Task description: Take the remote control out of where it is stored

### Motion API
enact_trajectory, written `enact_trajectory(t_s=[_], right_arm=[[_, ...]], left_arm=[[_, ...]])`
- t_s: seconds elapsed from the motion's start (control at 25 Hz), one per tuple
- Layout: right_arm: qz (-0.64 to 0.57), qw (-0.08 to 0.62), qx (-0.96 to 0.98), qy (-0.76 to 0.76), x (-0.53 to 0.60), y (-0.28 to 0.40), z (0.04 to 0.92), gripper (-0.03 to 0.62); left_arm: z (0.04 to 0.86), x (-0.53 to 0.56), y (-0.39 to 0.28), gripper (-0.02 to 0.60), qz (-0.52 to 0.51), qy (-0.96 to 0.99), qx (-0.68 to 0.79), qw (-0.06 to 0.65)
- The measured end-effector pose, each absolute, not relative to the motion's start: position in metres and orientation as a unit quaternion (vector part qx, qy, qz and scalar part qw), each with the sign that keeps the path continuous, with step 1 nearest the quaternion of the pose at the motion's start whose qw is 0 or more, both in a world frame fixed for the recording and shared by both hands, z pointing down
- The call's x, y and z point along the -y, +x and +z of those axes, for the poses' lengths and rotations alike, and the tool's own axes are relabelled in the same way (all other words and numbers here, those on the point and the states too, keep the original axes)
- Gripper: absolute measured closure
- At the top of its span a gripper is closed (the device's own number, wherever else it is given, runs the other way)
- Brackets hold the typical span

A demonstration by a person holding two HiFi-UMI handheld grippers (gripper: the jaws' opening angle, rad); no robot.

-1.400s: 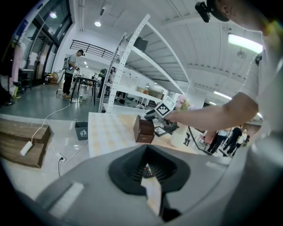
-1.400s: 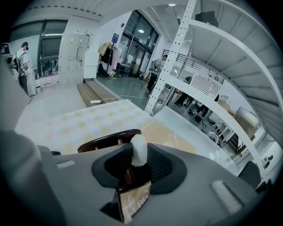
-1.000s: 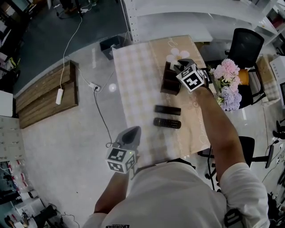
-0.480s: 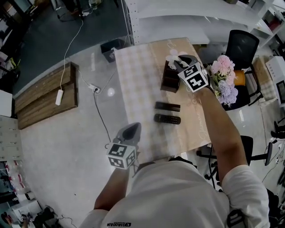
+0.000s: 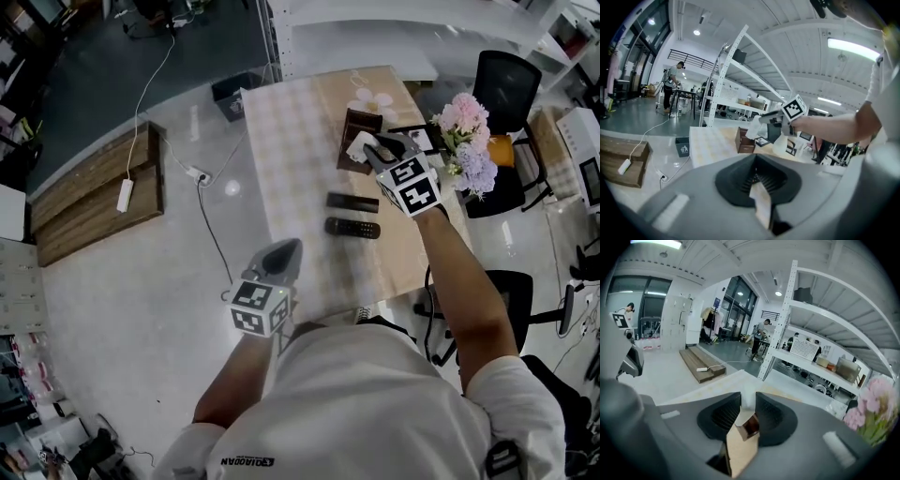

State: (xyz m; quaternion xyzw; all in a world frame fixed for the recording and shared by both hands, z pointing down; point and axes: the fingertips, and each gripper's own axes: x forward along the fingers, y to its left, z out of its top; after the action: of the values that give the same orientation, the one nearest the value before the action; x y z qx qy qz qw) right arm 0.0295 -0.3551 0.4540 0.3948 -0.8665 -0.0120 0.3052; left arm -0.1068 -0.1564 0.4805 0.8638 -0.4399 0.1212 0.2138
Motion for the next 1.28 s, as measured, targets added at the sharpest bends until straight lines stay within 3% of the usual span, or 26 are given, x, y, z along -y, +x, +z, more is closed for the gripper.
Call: enact_trajectory(t_s=[0.92,1.28], right_arm=[[0.156,0.209,0.869,0.42,0.234,0.07,0.501,0.491],[0.42,0.067,0.805,0.414,0.188,0.066,0.566,0.494]], left_arm=[[0.495,0.141,-0.094,0.578,0.16,0.87,0.417,0.207],[0.496,0.142,-0.089,0.578,0.16,0.872,0.411,0.212]])
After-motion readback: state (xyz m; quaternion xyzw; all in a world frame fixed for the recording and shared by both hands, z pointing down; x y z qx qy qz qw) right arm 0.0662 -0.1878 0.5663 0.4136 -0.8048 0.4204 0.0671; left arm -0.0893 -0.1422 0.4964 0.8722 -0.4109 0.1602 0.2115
